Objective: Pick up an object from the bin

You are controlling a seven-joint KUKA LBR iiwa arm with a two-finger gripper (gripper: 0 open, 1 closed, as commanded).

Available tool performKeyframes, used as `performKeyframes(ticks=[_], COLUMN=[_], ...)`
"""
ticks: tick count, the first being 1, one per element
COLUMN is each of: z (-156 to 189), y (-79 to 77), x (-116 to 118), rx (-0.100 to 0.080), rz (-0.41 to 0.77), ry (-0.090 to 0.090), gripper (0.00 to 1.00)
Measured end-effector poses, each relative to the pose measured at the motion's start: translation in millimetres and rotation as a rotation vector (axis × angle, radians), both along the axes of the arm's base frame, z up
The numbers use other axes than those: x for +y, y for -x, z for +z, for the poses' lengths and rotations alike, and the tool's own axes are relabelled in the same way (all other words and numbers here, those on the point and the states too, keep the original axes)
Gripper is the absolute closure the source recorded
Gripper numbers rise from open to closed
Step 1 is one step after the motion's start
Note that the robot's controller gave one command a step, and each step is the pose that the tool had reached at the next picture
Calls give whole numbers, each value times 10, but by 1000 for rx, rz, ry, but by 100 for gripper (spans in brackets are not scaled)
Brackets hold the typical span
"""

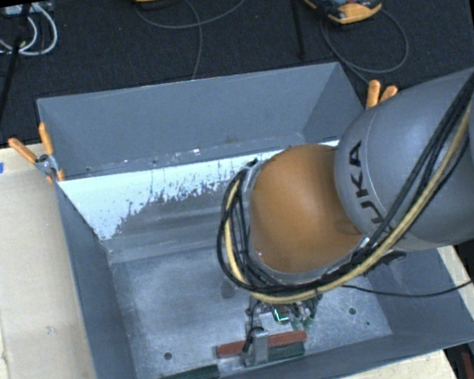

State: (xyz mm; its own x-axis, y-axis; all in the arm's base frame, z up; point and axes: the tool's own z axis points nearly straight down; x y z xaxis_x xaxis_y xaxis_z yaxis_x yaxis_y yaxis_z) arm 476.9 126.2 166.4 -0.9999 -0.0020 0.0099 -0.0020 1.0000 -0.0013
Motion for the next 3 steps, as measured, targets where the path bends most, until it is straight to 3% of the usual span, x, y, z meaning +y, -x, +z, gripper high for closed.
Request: performKeyframes(ticks=[1, 2, 3], z=[-963, -964, -915], y=[-46, -419, -603], x=[-326, 210, -701], rx=[-24, -12, -10], rz=[200, 342, 547], ry=[-4, -5, -2], gripper=[0, 0, 0])
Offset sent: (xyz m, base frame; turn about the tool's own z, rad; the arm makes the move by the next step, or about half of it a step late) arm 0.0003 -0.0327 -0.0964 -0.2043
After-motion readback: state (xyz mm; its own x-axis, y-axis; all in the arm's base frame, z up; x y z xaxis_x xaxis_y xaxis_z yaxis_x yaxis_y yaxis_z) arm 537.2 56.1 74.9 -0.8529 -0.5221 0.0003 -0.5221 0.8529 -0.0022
